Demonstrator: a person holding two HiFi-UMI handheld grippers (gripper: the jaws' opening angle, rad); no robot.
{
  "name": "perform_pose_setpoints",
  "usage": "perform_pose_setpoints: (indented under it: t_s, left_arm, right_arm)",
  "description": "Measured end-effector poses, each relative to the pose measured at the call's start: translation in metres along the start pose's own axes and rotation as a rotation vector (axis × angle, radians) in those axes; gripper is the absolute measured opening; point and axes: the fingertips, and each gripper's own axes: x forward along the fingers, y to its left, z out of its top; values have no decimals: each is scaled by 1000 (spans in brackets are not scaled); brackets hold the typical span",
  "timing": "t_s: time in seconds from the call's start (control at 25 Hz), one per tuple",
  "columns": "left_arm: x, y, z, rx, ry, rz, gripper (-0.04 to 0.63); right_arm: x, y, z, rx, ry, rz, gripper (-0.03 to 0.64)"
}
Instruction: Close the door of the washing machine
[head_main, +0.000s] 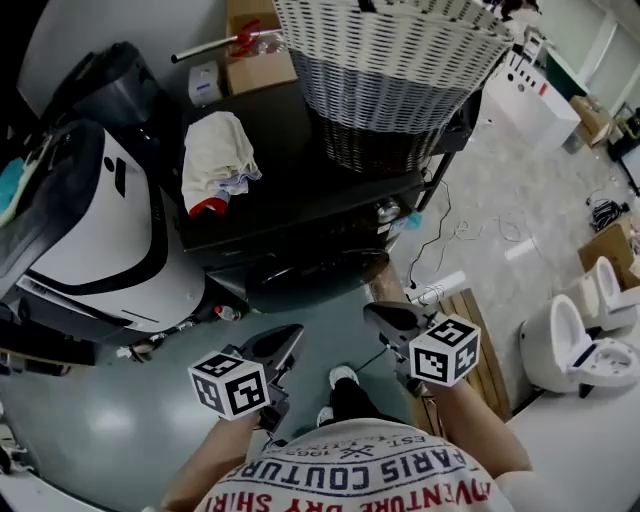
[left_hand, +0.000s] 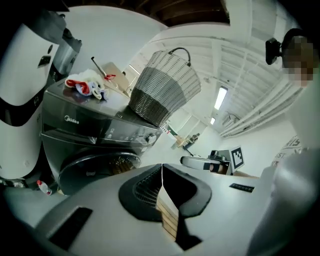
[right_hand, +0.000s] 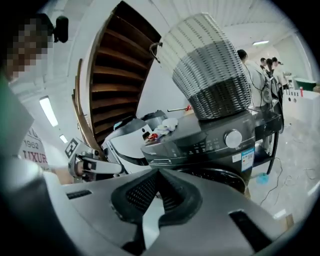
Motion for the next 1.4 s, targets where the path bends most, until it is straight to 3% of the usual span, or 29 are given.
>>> perform_pose_setpoints:
  t_s: [0.28,0.6,0.88,1.4]
  left_arm:
    - [-50,-65,-2,99,-75,-93,29]
    - [-85,-110,-5,174,-140,-140,29]
    - [-89,-132,0,192,-192,-137,29]
    - [-81,-170,-17,179,-198,-125,29]
  right_arm:
    - [-57,82,11,-61,-142,53,21]
    - [-100,134,6,-121,-226,86,21]
    - [-121,137,12,-138,-237,107,21]
    - [-156,135,10,-146,-225,139,21]
